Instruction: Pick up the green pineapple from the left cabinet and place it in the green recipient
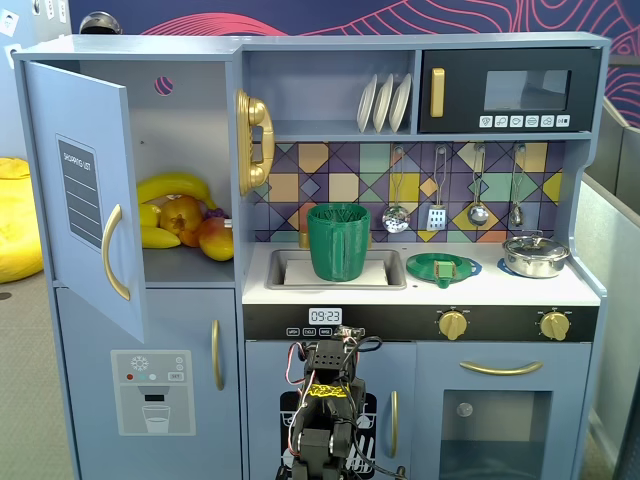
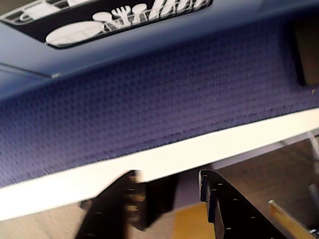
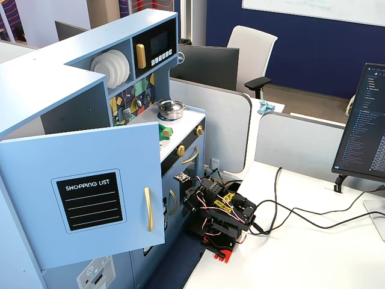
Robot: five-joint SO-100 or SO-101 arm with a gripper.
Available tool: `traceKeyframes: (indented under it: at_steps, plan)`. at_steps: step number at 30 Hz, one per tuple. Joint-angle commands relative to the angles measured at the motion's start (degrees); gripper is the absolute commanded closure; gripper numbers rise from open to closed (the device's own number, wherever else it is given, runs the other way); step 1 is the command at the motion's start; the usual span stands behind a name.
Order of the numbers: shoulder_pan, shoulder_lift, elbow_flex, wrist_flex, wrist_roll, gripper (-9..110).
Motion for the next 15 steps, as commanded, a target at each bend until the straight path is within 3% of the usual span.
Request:
traceKeyframes:
  at_steps: [1, 8, 10, 15]
  plan:
    - [-2.11, 0.26, 0.09, 5.19, 1.67, 101]
    - [-3.78, 0.26, 0.09, 9.67, 0.97, 101]
    - [-4.75, 0.26, 0.09, 13.18, -4.75, 100]
    - [-5.10, 0.26, 0.09, 13.18, -3.52, 100]
